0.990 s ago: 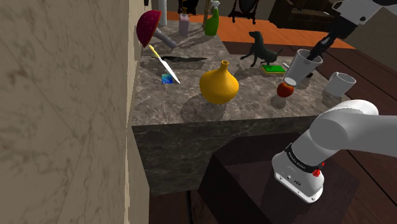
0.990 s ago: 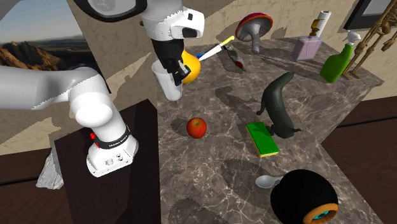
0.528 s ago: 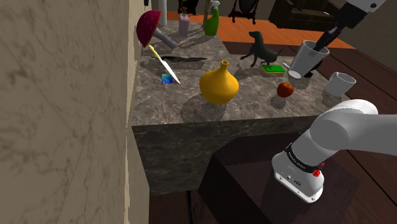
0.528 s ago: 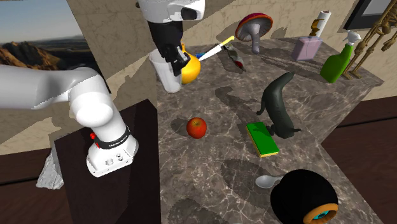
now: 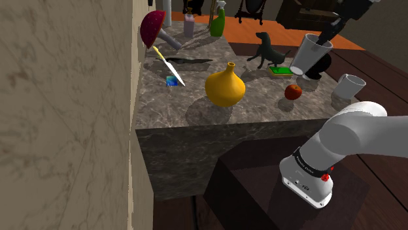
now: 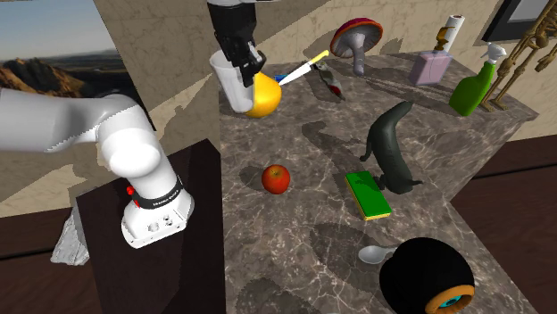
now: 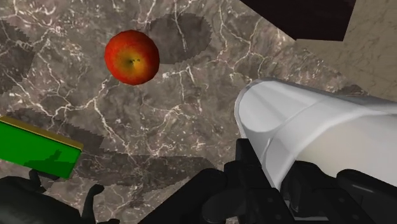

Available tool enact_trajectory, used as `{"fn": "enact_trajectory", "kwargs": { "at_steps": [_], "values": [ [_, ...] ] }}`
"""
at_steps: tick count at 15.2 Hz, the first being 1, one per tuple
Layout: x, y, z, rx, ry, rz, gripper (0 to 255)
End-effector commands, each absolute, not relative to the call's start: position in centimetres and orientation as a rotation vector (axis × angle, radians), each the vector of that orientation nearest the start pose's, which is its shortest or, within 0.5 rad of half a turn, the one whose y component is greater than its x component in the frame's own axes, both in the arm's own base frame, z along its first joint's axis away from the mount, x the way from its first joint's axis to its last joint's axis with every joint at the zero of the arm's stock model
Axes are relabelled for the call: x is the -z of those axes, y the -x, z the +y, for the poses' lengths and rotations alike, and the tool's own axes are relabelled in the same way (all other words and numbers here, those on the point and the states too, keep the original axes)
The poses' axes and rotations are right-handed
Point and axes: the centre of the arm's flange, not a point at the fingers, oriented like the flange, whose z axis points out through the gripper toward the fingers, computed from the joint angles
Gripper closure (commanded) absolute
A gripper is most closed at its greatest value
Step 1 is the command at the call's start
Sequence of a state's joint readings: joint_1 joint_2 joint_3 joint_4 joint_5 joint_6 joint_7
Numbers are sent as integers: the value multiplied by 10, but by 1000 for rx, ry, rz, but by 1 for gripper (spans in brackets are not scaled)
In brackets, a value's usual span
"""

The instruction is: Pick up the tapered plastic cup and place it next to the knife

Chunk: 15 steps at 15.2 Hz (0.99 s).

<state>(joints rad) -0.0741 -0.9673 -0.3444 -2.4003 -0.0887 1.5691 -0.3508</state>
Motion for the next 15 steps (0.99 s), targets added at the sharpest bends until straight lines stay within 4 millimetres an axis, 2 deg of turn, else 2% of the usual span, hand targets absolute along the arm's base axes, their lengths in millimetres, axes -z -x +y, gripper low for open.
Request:
{"fn": "enact_trajectory", "kwargs": {
  "at_steps": [1, 15],
  "values": [
    [-600, -246, -135, 240, 2979, -81, 255],
    [-601, -353, 15, 240, 2979, -81, 255]
  ]
}}
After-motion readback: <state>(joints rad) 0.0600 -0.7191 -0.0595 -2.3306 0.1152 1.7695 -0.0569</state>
